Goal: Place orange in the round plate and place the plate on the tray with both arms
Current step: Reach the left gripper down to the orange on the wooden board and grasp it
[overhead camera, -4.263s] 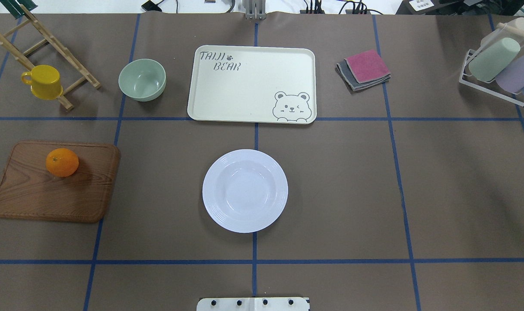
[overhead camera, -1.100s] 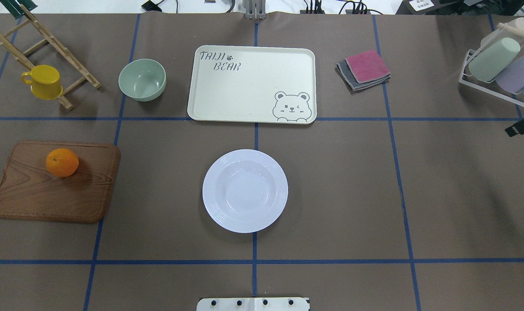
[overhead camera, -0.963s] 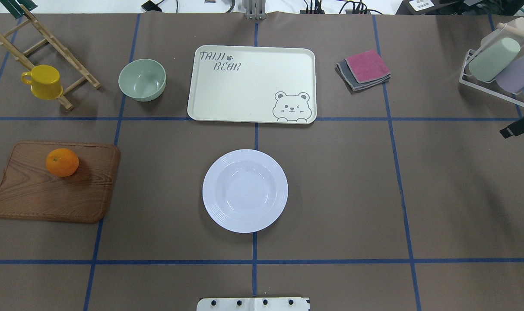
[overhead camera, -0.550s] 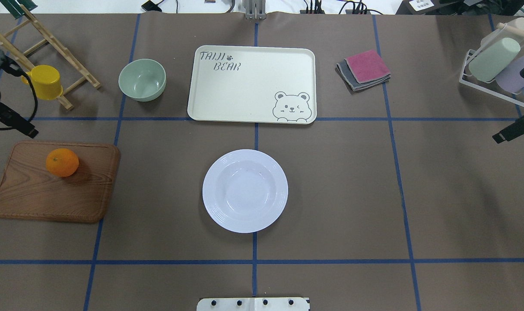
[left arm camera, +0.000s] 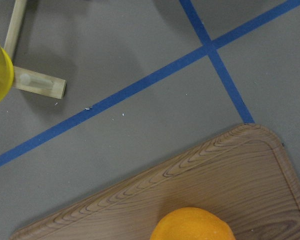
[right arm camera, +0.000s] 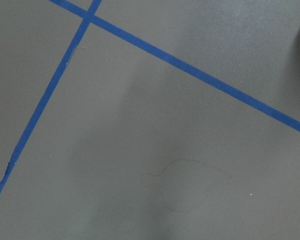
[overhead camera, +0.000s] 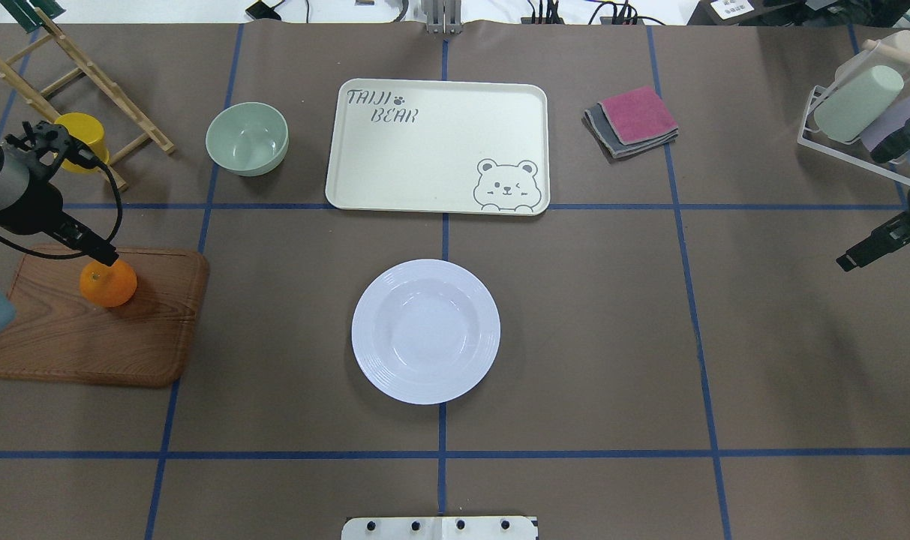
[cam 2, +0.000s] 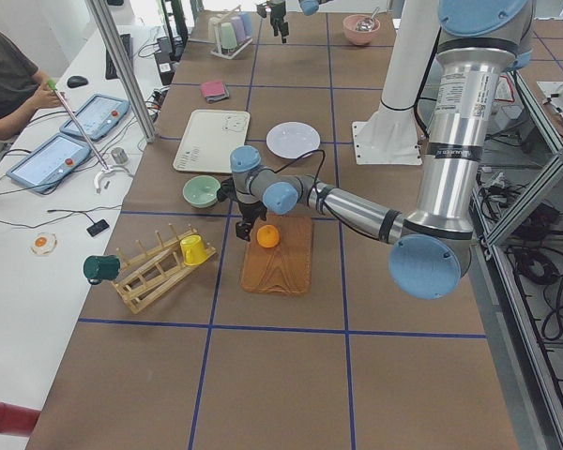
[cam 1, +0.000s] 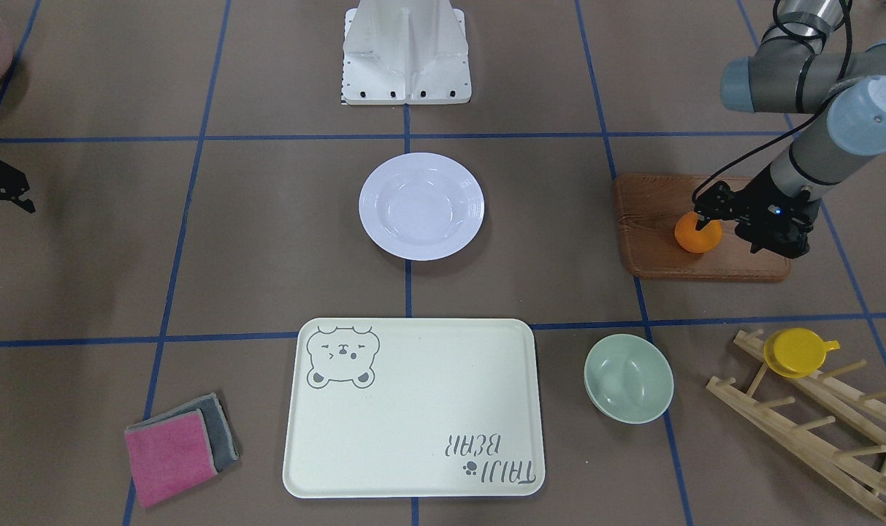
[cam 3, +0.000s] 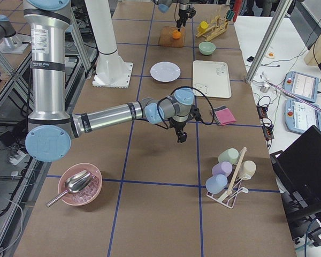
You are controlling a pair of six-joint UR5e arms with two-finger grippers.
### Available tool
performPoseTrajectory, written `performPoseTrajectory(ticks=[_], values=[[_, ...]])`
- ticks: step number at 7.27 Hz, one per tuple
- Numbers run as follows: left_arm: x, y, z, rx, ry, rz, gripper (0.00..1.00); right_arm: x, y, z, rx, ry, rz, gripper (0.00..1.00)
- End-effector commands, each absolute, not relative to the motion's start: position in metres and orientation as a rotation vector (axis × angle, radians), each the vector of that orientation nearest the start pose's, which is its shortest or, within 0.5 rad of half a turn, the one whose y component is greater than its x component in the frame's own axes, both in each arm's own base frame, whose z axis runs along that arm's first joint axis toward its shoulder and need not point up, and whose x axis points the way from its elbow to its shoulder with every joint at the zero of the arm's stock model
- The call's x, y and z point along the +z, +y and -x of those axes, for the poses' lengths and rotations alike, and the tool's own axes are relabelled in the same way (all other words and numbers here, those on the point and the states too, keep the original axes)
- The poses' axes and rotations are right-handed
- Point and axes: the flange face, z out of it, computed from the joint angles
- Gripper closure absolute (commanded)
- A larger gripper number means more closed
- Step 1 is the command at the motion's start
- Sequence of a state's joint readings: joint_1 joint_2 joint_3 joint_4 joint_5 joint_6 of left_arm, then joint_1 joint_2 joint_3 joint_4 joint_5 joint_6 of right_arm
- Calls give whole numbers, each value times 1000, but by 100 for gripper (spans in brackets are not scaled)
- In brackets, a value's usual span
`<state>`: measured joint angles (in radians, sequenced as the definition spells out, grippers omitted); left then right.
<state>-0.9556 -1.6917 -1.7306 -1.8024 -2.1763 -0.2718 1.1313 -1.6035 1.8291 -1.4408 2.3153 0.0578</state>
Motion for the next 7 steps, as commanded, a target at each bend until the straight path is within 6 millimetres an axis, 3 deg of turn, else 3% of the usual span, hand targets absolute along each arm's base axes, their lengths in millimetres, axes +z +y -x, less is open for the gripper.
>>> performPoseTrajectory(ticks=[1, 4, 7], values=[[499, -489, -276, 490, 749, -179, 1, 541, -473, 160, -506, -780, -135, 0], [511, -481, -282, 501, 713, -174, 1, 543, -473, 161, -506, -779, -133, 0], [510, -474, -296, 521, 719, -165, 1, 540, -477, 164, -511, -781, -137, 0]])
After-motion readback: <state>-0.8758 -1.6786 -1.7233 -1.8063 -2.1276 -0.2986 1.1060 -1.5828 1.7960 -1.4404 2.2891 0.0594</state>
